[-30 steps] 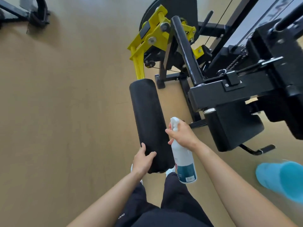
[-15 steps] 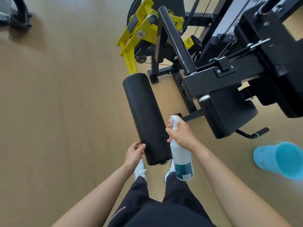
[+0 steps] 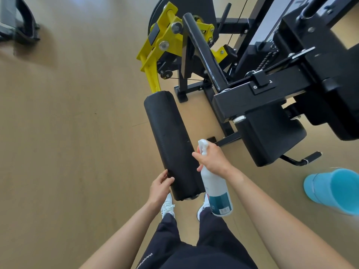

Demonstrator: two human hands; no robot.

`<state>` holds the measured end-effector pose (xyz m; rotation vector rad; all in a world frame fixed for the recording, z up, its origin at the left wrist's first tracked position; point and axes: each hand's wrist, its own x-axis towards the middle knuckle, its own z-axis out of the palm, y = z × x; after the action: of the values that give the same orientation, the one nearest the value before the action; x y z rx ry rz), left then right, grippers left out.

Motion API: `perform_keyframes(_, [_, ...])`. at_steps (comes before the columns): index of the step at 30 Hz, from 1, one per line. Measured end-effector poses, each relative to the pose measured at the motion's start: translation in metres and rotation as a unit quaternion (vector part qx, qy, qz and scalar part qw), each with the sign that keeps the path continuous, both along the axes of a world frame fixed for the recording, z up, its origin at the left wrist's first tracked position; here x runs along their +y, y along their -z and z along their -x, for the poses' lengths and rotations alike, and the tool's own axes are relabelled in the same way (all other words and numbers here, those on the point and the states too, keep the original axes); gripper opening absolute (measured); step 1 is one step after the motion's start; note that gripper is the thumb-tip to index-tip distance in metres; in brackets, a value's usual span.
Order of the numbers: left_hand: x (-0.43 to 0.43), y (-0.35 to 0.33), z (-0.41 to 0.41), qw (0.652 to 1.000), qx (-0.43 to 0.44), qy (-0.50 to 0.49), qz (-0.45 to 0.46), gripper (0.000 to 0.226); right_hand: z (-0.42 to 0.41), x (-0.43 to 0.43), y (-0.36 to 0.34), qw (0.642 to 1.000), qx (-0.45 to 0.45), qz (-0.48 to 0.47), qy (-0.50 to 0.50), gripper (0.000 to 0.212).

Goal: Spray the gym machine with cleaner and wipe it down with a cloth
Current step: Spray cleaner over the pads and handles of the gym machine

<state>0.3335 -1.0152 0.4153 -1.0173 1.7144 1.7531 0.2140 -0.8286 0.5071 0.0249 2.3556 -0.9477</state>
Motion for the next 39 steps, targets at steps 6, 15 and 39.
perform_keyframes(6, [0.004, -0.002, 0.002, 0.999, -0.017, 0.045, -0.014, 0.052, -0.036, 0.027, 0.012, 0.998, -0.063, -0.015, -0.012, 0.026])
perform_keyframes(15, [-0.002, 0.007, 0.019, 0.996, -0.054, 0.0, 0.074, 0.038, -0.063, 0.039, 0.031, 0.998, -0.059, -0.019, -0.025, 0.028])
perform_keyframes(39, [0.011, -0.011, 0.013, 0.996, -0.009, -0.04, 0.08, 0.035, 0.004, 0.001, -0.002, 0.996, 0.054, 0.039, 0.058, 0.024])
